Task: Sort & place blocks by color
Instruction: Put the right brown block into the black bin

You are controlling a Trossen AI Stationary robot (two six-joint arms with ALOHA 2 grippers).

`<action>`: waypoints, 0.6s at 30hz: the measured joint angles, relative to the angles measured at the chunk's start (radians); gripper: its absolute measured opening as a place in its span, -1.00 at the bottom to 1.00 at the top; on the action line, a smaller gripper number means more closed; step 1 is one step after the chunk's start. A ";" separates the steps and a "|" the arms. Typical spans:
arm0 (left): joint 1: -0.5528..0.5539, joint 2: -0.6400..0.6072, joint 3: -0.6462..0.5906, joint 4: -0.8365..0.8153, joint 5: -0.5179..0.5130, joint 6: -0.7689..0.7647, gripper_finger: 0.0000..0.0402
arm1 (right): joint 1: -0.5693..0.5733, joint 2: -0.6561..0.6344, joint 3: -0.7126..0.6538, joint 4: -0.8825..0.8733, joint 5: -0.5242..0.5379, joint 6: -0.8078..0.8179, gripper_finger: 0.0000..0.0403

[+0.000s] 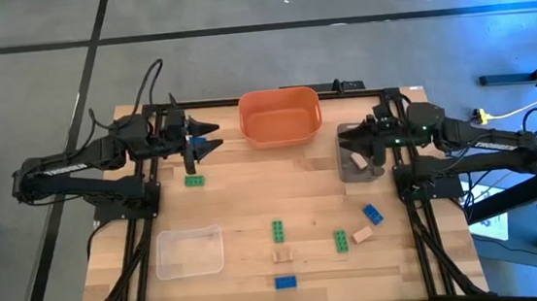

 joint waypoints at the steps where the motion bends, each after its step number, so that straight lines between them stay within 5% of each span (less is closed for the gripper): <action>1: 0.000 0.000 0.000 0.000 -0.001 0.000 0.22 | 0.005 -0.001 0.000 0.012 0.000 0.000 0.23; 10: 0.000 0.000 0.000 0.000 -0.029 0.000 0.22 | 0.015 0.025 0.036 -0.016 -0.074 0.057 0.23; 18: 0.000 0.000 0.000 -0.015 -0.031 0.001 0.22 | 0.245 0.246 0.318 -0.507 -0.131 0.030 0.23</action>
